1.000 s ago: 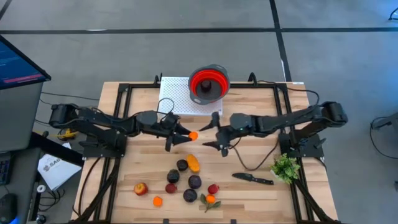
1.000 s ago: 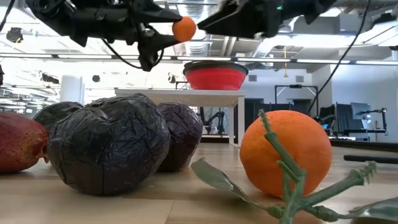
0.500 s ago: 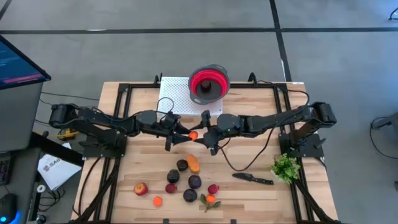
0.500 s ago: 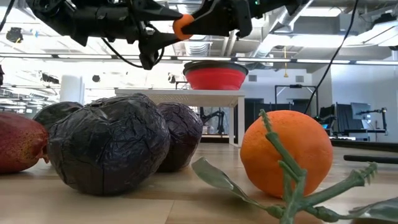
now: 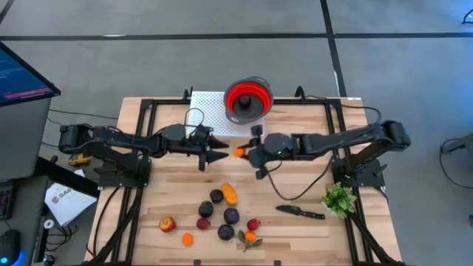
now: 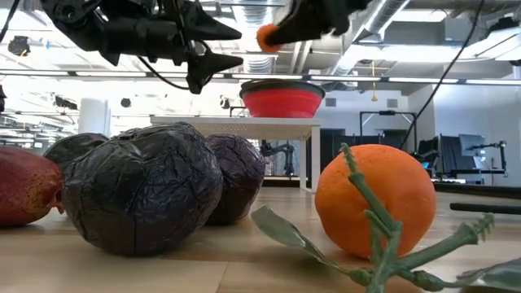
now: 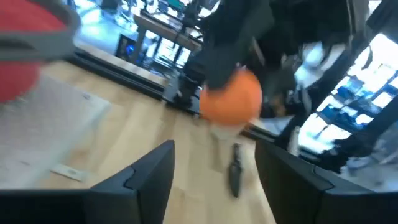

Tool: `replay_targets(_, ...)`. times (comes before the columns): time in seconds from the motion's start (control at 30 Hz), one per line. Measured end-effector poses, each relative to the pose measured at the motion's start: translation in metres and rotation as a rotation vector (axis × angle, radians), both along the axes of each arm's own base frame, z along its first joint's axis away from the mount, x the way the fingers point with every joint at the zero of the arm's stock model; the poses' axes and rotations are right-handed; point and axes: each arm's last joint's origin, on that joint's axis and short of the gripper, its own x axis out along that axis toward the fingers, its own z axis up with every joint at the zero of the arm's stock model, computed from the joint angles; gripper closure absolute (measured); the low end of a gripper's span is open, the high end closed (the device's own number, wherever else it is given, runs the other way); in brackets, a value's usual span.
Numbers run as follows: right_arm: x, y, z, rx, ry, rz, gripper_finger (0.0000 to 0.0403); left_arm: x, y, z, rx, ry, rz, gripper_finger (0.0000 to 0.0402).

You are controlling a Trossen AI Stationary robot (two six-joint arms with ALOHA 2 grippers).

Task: Pick & Place Fruit
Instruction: Put the orange into the red strainer on the shelf, then put the plum into the red strainer on the shelf

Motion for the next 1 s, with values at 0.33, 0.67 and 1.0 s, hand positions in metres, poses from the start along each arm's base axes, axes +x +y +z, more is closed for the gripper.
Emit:
replay_targets(0.33,-0.033,-0.09,0.06,0.197,-0.085,-0.355,0.0297,0.0,0.006,0.001,0.185,0.002,0.128,0.0169)
replay_targets(0.67,-0.001,-0.177,0.05,0.337,0.271,-0.538,0.0266,0.0,0.006,0.001,0.209,0.004,0.129,0.0182)
replay_targets(1.0,0.015,-0.211,0.031,0.411,0.419,-0.641,0.0261,0.0,0.006,0.001,0.218,0.004,0.128,0.0183)
